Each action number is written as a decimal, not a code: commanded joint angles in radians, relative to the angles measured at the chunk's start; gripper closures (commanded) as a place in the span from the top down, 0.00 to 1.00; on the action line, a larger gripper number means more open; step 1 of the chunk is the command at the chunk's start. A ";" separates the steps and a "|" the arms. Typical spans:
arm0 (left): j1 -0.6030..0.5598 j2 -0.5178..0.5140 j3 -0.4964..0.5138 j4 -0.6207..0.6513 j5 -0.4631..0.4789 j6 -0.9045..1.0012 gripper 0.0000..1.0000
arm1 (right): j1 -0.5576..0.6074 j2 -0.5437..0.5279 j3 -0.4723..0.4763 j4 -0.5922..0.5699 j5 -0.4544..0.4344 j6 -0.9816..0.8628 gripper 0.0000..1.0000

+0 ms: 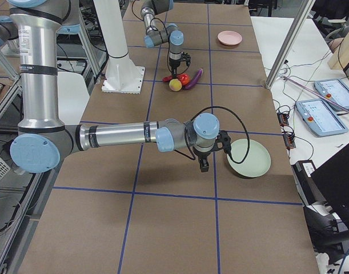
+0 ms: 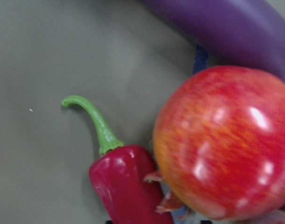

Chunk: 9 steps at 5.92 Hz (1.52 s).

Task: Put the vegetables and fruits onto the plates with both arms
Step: 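Lower the left gripper and grasp the red chili pepper, then carry the chili to the pink plate while the right gripper moves out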

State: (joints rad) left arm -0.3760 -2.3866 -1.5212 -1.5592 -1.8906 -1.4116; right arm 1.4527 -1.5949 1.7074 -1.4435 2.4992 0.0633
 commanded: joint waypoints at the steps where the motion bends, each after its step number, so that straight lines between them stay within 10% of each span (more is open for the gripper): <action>1: -0.033 0.067 -0.133 0.022 -0.001 0.002 0.00 | 0.000 0.000 0.003 0.000 0.009 0.015 1.00; 4: -0.338 0.369 -0.337 0.025 -0.110 0.282 0.00 | -0.053 0.058 0.020 0.003 0.006 0.145 1.00; 9: -0.751 0.107 0.622 -0.413 -0.229 0.292 0.00 | -0.224 0.128 0.138 0.027 -0.009 0.479 1.00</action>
State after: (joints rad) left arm -1.0864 -2.2457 -1.0712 -1.8432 -2.1117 -1.1250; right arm 1.2684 -1.4737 1.8190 -1.4314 2.4954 0.4737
